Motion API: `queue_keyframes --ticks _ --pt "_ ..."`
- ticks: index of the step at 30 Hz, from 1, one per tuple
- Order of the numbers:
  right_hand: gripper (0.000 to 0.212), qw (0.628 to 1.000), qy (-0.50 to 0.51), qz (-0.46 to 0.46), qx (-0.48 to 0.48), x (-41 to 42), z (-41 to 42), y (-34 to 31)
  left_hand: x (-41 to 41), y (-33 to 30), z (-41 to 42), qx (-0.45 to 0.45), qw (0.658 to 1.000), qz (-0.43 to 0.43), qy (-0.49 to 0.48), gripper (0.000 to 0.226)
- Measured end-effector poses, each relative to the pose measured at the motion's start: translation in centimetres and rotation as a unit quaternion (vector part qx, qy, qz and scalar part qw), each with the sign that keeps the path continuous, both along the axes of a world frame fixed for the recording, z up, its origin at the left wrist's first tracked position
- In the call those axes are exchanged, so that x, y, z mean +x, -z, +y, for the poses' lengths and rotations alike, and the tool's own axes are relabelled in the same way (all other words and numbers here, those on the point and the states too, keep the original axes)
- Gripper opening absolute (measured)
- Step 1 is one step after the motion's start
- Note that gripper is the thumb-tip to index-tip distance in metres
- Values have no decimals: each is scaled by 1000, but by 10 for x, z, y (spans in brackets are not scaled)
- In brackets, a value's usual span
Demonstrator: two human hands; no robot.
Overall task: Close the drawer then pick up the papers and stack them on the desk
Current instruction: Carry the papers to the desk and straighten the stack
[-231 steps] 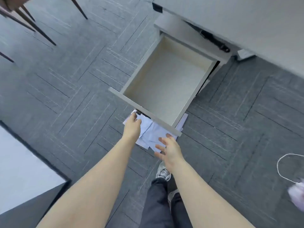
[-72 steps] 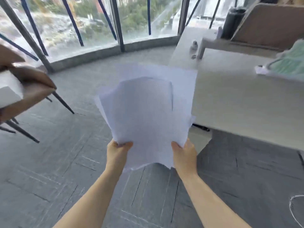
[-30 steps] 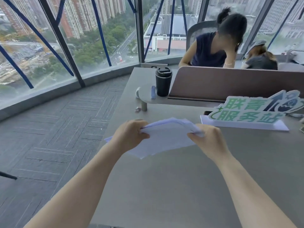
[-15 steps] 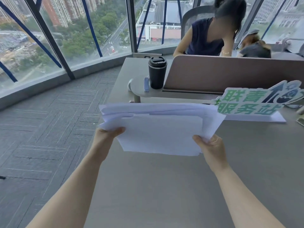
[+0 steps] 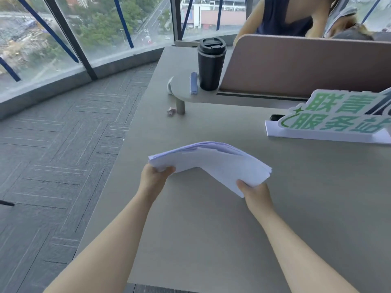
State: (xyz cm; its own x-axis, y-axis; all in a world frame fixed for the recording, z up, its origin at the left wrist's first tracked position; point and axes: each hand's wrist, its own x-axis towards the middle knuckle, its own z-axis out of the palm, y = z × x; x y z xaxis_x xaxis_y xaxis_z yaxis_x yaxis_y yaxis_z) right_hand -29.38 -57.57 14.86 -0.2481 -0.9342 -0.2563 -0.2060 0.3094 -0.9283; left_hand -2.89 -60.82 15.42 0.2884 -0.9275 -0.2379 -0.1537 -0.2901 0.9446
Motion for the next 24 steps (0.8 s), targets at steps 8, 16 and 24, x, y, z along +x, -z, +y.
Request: queue_keyframes --ticks 8,16,24 --pt "17 997 -40 53 39 45 -49 -20 61 -30 -25 -9 997 -59 -57 13" --pt "27 983 -82 37 161 130 -107 39 141 25 -77 115 975 -178 -73 21" --pt "17 938 -85 301 149 147 -113 69 159 79 -100 130 959 -249 -40 29"
